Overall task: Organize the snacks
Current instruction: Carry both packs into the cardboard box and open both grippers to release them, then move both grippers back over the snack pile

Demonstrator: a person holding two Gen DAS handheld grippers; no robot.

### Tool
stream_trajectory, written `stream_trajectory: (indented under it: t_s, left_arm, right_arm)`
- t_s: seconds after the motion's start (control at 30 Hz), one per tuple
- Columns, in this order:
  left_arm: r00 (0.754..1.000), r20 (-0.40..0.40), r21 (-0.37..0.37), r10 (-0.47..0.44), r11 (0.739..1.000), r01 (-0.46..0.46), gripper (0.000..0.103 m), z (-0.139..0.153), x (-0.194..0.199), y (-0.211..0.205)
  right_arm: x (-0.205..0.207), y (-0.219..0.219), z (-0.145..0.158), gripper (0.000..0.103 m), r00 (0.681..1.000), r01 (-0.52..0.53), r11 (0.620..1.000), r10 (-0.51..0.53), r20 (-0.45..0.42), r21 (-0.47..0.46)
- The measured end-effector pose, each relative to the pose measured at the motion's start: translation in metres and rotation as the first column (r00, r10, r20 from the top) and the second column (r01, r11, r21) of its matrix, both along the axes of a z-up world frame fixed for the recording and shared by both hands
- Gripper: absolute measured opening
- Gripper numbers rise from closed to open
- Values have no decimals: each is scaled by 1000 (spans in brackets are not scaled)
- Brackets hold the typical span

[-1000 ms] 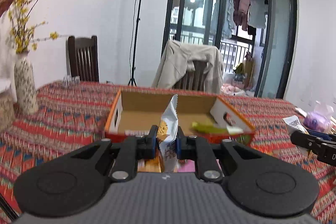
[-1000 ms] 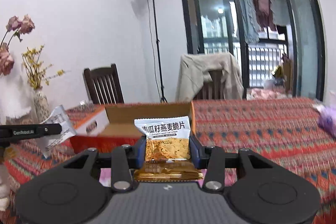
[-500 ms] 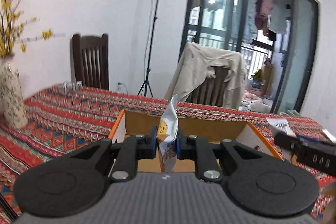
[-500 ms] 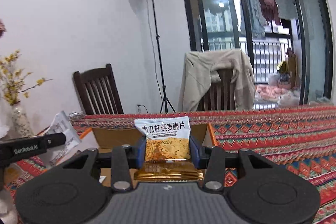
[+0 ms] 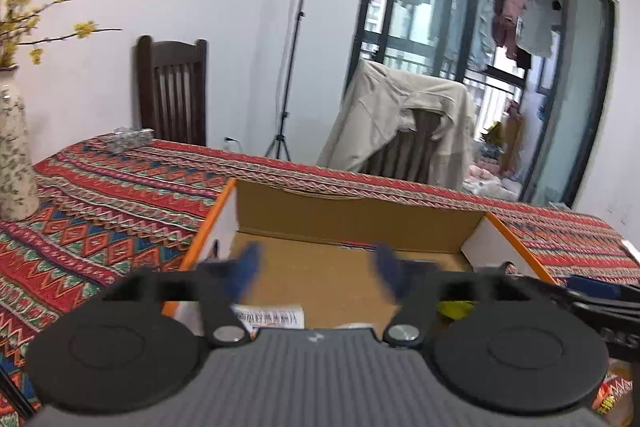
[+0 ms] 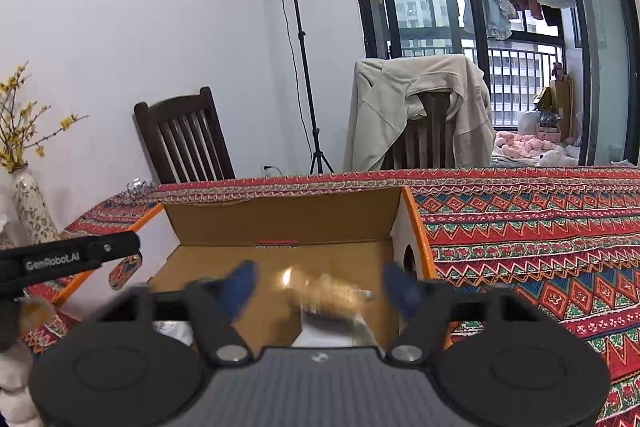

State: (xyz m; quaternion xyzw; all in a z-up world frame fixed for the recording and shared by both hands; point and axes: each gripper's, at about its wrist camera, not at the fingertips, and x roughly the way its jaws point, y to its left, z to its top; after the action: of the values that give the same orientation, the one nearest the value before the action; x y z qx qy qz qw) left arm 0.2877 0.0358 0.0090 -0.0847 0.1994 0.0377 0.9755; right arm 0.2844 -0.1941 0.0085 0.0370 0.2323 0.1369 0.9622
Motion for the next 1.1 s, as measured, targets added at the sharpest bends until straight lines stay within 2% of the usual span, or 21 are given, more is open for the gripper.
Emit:
stream_trajectory:
  t_s: [0.03, 0.07, 0.1, 0.17, 0.37, 0.53, 0.63, 1.1]
  left_arm:
    - [1000, 14, 3, 17, 1000, -17, 101, 1, -3, 1]
    - [999, 31, 8, 24, 1000, -24, 103, 3, -6, 2]
    - [999, 39, 9, 25, 1000, -26, 103, 5, -8, 2]
    - [999, 37, 0, 21, 1000, -21, 103, 8, -11, 2]
    - [1000, 25, -14, 14, 1000, -13, 103, 20, -19, -1]
    - [1000, 24, -73, -2, 997, 4, 103, 34, -40, 8]
    - [1000, 24, -46, -19, 999, 20, 103, 35, -59, 11]
    - [997, -8, -51, -72, 996, 71, 103, 15, -157, 22]
  right_arm:
    - [-2, -1, 1, 93, 1000, 1, 1000, -1, 10, 1]
    - [-4, -3, 1, 93, 1000, 1, 1000, -1, 18, 3]
    - [-5, -4, 2, 94, 1000, -1, 1000, 1, 21, 5]
    - [-6, -6, 4, 103, 1000, -7, 1000, 7, 23, 17]
    - [-16, -8, 16, 103, 999, -7, 1000, 6, 47, 13]
    - [-31, -12, 34, 103, 999, 13, 1000, -13, 51, 1]
    - [-50, -14, 41, 103, 998, 20, 1000, -20, 67, -5]
    - [-160, -30, 17, 103, 1000, 13, 1000, -12, 14, -18]
